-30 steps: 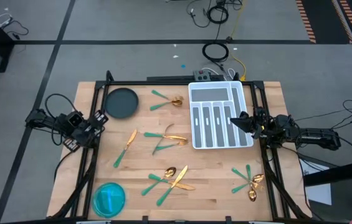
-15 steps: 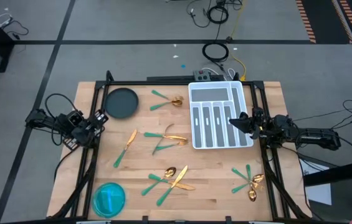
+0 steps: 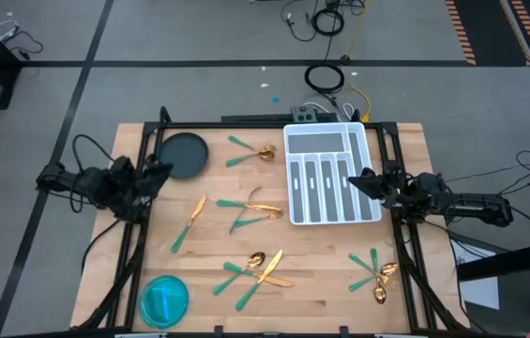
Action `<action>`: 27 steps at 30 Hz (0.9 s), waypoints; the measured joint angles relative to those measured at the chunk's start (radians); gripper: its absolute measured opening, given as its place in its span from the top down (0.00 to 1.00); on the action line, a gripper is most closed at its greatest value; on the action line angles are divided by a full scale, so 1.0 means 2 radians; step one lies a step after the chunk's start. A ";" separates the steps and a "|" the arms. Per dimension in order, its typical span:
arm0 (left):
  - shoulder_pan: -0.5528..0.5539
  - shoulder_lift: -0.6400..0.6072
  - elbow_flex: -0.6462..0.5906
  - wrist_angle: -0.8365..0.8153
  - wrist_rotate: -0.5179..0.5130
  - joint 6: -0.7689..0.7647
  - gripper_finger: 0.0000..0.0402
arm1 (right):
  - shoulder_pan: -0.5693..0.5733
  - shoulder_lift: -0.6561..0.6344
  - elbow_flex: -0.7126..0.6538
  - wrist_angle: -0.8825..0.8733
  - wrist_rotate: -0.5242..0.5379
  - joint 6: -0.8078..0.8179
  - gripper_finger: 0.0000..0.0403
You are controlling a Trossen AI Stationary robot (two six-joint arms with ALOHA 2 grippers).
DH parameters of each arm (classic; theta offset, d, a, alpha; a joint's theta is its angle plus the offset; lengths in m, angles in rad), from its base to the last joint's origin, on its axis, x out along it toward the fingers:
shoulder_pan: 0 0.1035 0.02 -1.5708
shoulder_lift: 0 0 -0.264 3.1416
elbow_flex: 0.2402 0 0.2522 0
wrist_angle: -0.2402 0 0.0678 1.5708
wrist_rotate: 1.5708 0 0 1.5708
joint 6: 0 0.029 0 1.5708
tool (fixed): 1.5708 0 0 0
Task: Sort silverware
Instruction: Put the green fork into the silverware tray
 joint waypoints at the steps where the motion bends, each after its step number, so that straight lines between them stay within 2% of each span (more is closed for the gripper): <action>1: 0.000 0.008 0.015 -0.029 -0.043 -0.017 0.57 | 0.000 0.000 0.000 0.008 0.000 -0.011 0.88; 4: 0.000 0.031 0.042 -0.076 -0.124 -0.087 0.57 | 0.000 0.000 0.000 0.021 -0.001 -0.045 0.88; 9: 0.000 0.057 0.044 -0.087 -0.160 -0.104 0.57 | 0.000 0.000 0.000 0.012 -0.001 -0.078 0.88; 12: 0.001 0.067 0.044 -0.095 -0.211 -0.117 0.57 | -0.002 0.000 0.000 0.012 0.000 -0.102 0.88; 14: 0.001 0.074 0.044 -0.091 -0.211 -0.138 0.57 | -0.002 0.000 0.000 0.015 0.000 -0.117 0.88; 16: 0.003 0.077 0.044 -0.088 -0.210 -0.120 0.57 | -0.002 0.000 0.000 0.018 0.000 -0.132 0.88; 22: 0.033 0.081 0.044 -0.044 -0.231 0.052 0.57 | -0.002 0.000 0.000 0.022 0.000 -0.170 0.88; 25: 0.055 0.081 0.044 -0.002 -0.199 0.079 0.57 | -0.002 0.000 0.014 0.012 0.002 -0.195 0.88; 27: 0.065 0.087 0.044 0.000 -0.175 0.053 0.57 | -0.002 0.000 0.029 0.005 0.012 -0.211 0.88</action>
